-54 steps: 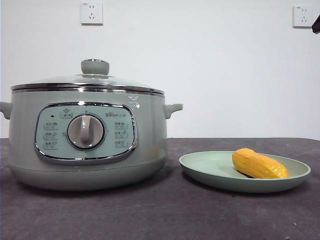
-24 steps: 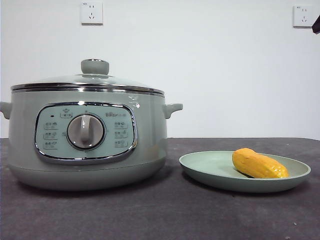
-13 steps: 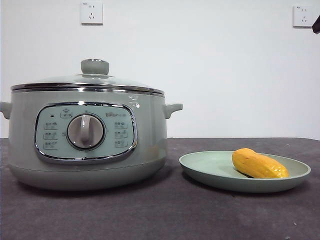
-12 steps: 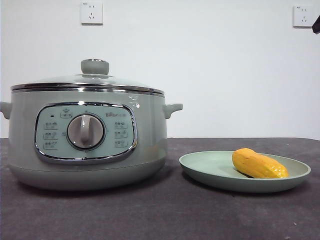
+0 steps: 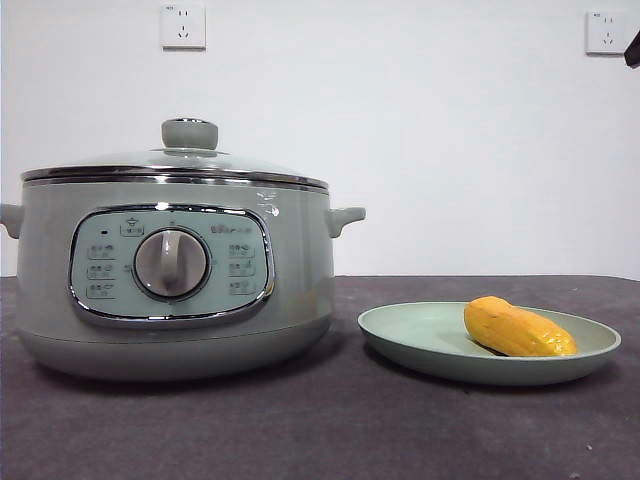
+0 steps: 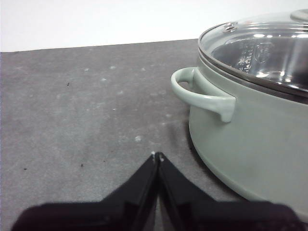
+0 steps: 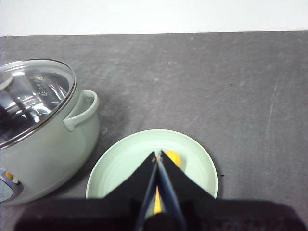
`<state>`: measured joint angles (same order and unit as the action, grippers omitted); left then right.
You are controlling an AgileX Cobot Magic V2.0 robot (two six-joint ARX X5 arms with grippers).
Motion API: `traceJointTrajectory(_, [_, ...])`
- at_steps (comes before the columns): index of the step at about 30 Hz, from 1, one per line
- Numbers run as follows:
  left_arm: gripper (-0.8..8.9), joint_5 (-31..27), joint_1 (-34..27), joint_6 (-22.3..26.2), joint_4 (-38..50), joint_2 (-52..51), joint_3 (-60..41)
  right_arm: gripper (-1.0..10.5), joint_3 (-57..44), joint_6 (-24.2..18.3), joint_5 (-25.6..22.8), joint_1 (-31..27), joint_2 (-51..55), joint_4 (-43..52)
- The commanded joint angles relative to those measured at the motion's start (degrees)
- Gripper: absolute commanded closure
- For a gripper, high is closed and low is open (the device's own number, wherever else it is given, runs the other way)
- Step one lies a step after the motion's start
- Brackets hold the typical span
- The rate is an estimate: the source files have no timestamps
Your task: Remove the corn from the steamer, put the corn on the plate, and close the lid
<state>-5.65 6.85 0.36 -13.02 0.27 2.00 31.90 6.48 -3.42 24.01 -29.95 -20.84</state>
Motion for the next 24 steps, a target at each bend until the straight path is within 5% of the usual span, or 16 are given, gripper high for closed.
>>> traceJointTrajectory(1, [8.17, -0.15, -0.22, -0.55, 0.24, -0.17, -0.83, 9.4, -0.15, -1.49, -1.84, -0.04, 2.08, -1.4])
traceJointTrajectory(4, [8.17, -0.15, -0.22, -0.55, 0.24, -0.17, -0.83, 9.4, -1.57, -5.2, -4.61, -0.15, 5.18, -0.79])
traceJointTrajectory(8, [8.17, -0.15, -0.22, -0.55, 0.24, -0.17, -0.83, 9.4, -6.64, -9.44, -1.95, -2.82, 10.86, 2.84])
traceJointTrajectory(13, [8.17, -0.15, -0.22, -0.55, 0.24, -0.17, -0.83, 9.4, -15.72, -9.4, 3.5, -9.01, 19.34, 8.5])
traceJointTrajectory(24, [8.17, -0.15, -0.22, -0.55, 0.24, -0.17, -0.83, 9.4, -29.66, -9.31, 3.5, -12.41, 29.9, 10.27])
